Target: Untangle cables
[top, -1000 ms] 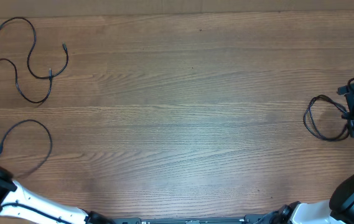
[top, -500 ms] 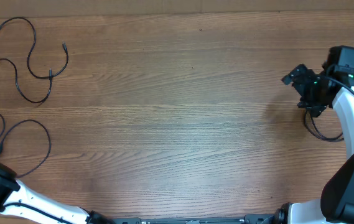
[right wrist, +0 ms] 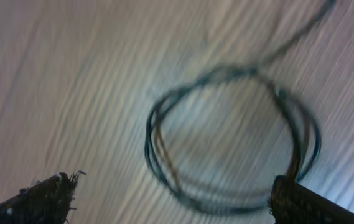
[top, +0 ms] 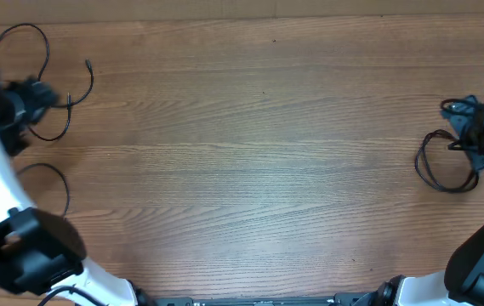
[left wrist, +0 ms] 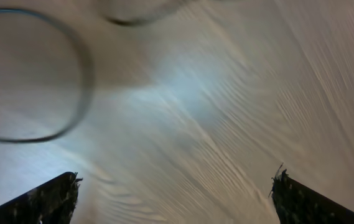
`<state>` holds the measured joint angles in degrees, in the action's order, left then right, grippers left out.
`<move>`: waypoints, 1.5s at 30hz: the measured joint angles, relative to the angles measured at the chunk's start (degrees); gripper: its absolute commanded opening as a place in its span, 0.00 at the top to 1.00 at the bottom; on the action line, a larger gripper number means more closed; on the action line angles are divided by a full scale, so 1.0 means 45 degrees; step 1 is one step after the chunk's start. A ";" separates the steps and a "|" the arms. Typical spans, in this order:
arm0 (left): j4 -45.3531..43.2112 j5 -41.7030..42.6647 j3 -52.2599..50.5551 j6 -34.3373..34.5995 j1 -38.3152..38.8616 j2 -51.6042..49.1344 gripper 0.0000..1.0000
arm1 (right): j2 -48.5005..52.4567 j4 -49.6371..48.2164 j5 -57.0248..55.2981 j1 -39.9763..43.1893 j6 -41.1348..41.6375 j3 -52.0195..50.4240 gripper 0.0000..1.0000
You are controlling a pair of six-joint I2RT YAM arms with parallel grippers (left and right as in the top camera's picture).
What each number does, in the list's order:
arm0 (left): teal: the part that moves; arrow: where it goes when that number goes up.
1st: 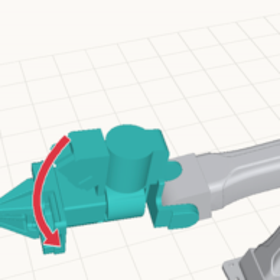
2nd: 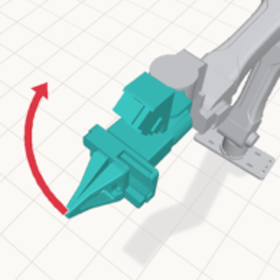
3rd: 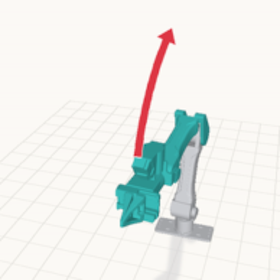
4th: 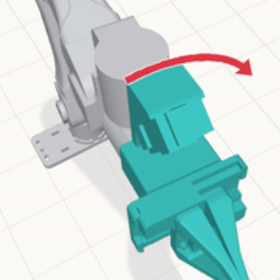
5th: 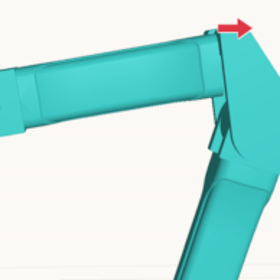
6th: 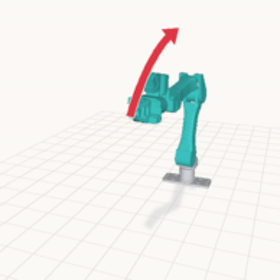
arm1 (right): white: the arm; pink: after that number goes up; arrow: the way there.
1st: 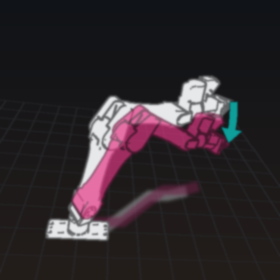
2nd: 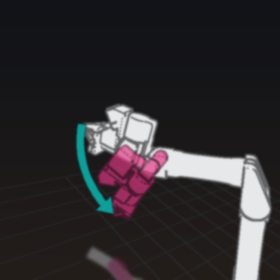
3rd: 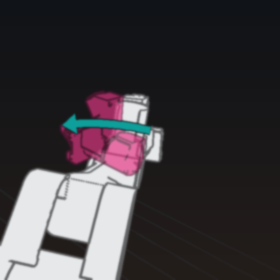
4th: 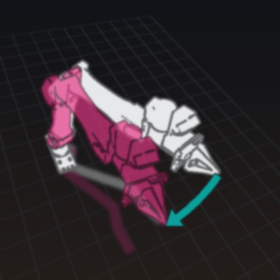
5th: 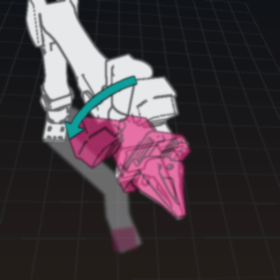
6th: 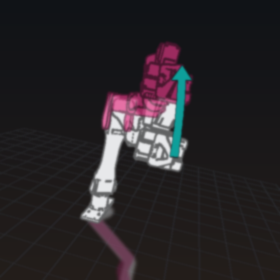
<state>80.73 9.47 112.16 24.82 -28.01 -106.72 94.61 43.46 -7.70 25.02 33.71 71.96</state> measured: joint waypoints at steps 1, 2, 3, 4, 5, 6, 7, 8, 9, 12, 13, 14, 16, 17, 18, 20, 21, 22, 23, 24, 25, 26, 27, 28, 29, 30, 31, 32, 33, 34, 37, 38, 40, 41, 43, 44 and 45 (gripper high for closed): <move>-0.0073 0.0000 0.0000 -0.0039 0.0515 -0.0019 0.01 | 0.0068 -0.0272 0.0083 0.0019 -0.0500 0.0000 0.00; -0.0194 -0.0005 0.0000 -0.0068 0.1010 -0.0039 0.00 | 0.0180 -0.0437 0.0214 0.0000 -0.1025 0.0000 0.00; -0.0330 -0.0005 0.0000 -0.0097 0.1481 -0.0044 0.00 | 0.0389 -0.0520 0.0340 -0.0068 -0.1588 0.0000 0.00; -0.0442 -0.0005 0.0000 -0.0097 0.1875 -0.0044 0.00 | 0.0593 -0.0529 0.0379 -0.0121 -0.1972 0.0000 0.00; -0.0549 -0.0005 0.0000 -0.0102 0.2288 -0.0044 0.00 | 0.0962 -0.0568 0.0461 -0.0189 -0.2472 0.0000 0.00; -0.0661 -0.0005 0.0000 -0.0131 0.2715 -0.0044 0.01 | 0.1258 -0.0622 0.0515 -0.0243 -0.2759 0.0000 0.00; -0.0719 -0.0005 0.0000 -0.0146 0.3094 -0.0044 0.00 | 0.1651 -0.0680 0.0559 -0.0277 -0.3036 0.0000 0.01; -0.0733 0.0000 0.0000 -0.0146 0.3458 -0.0044 0.01 | 0.2040 -0.0724 0.0602 -0.0321 -0.3240 0.0000 0.03; -0.0714 0.0000 0.0000 -0.0151 0.3779 -0.0044 0.01 | 0.2390 -0.0719 0.0656 -0.0330 -0.3385 0.0000 0.07; -0.0699 -0.0010 0.0000 -0.0194 0.4464 -0.0044 0.00 | 0.3089 -0.0709 0.0714 -0.0330 -0.3589 -0.0019 0.20; -0.0680 -0.0010 0.0000 -0.0194 0.4614 -0.0044 0.00 | 0.3177 -0.0704 0.0748 -0.0330 -0.3628 -0.0034 0.27; -0.0656 -0.0010 0.0000 -0.0194 0.4745 -0.0044 0.00 | 0.3196 -0.0699 0.0865 -0.0330 -0.3745 -0.0039 0.32; -0.0622 -0.0019 0.0000 -0.0194 0.4979 -0.0044 0.01 | 0.3191 -0.0767 0.1161 -0.0364 -0.3793 -0.0034 0.45; -0.0612 -0.0019 0.0000 -0.0194 0.5071 -0.0044 0.00 | 0.3191 -0.0806 0.1287 -0.0408 -0.3823 -0.0029 0.52; -0.0617 -0.0024 0.0000 -0.0194 0.5168 -0.0044 0.01 | 0.3191 -0.0840 0.1428 -0.0495 -0.3891 -0.0034 0.58; -0.0612 -0.0024 0.0000 -0.0194 0.5314 -0.0044 0.00 | 0.3191 -0.1117 0.1545 -0.0704 -0.3876 -0.0063 0.61; -0.0612 -0.0010 0.0000 -0.0194 0.5391 -0.0044 0.00 | 0.3206 -0.1384 0.1564 -0.0884 -0.3900 -0.0083 0.63; -0.0602 -0.0010 0.0000 -0.0194 0.5425 -0.0044 0.01 | 0.3235 -0.1506 0.1569 -0.1039 -0.3900 -0.0083 0.76; -0.0573 -0.0010 0.0000 -0.0194 0.5484 -0.0044 0.00 | 0.3264 -0.1569 0.1593 -0.1205 -0.3968 -0.0083 0.84; -0.0515 -0.0010 0.0000 -0.0194 0.5532 -0.0044 0.01 | 0.3303 -0.1545 0.1637 -0.1370 -0.4002 -0.0083 0.88; -0.0418 -0.0005 0.0000 -0.0194 0.5566 -0.0044 0.01 | 0.3361 -0.1501 0.1758 -0.1559 -0.4022 -0.0087 0.90; -0.0355 -0.0010 0.0000 -0.0194 0.5615 -0.0044 0.00 | 0.3410 -0.1433 0.1860 -0.1700 -0.3993 -0.0092 0.90; -0.0321 -0.0015 0.0000 -0.0199 0.5649 -0.0044 0.00 | 0.3463 -0.1389 0.2030 -0.1865 -0.3973 -0.0092 0.91; -0.0316 -0.0010 0.0000 -0.0199 0.5654 -0.0044 0.00 | 0.3502 -0.1375 0.2093 -0.2030 -0.3954 -0.0097 0.95; -0.0316 -0.0010 0.0000 -0.0199 0.5688 -0.0044 0.00 | 0.3521 -0.1355 0.2157 -0.2220 -0.4017 -0.0097 0.96; -0.0311 -0.0010 0.0000 -0.0199 0.5707 -0.0044 0.01 | 0.3521 -0.1273 0.2195 -0.2404 -0.4002 -0.0097 0.96; -0.0311 -0.0010 0.0000 -0.0199 0.5707 -0.0044 0.00 | 0.3521 -0.1107 0.2244 -0.2574 -0.3944 -0.0073 0.96; -0.0296 -0.0010 0.0000 -0.0199 0.5712 -0.0044 0.01 | 0.3521 -0.0850 0.2278 -0.2749 -0.3929 -0.0010 0.96; -0.0277 -0.0010 0.0000 -0.0199 0.5712 -0.0044 0.00 | 0.3521 -0.0651 0.2322 -0.2885 -0.3910 0.0049 0.92; -0.0272 -0.0005 0.0000 -0.0199 0.5712 -0.0044 0.00 | 0.3521 -0.0393 0.2322 -0.3002 -0.3861 0.0194 0.78; -0.0267 0.0000 0.0000 -0.0194 0.5712 -0.0044 0.01 | 0.3521 -0.0165 0.1875 -0.3021 -0.3628 0.0690 0.47; -0.0257 0.0000 0.0000 -0.0194 0.5727 -0.0044 0.00 | 0.3521 -0.0131 0.1515 -0.2958 -0.3492 0.0874 0.38; -0.0233 0.0005 0.0000 -0.0199 0.5736 -0.0044 0.00 | 0.3521 -0.0175 0.0612 -0.2710 -0.3036 0.1137 0.32; -0.0233 0.0000 0.0000 -0.0194 0.5765 -0.0044 0.01 | 0.3521 -0.0199 0.0369 -0.2608 -0.3007 0.1166 0.30; -0.0228 0.0005 0.0000 -0.0194 0.5838 -0.0044 0.00 | 0.3521 -0.0491 -0.0175 -0.2210 -0.2739 0.1171 0.30; -0.0228 0.0005 0.0000 -0.0194 0.5906 -0.0044 0.00 | 0.3521 -0.0748 -0.0379 -0.1996 -0.2647 0.1146 0.30; -0.0223 0.0005 0.0000 -0.0194 0.5989 -0.0044 0.00 | 0.3521 -0.1020 -0.0549 -0.1807 -0.2555 0.1141 0.30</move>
<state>79.72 9.50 112.16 23.94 -1.06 -106.91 110.45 38.87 -10.17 16.88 22.22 77.10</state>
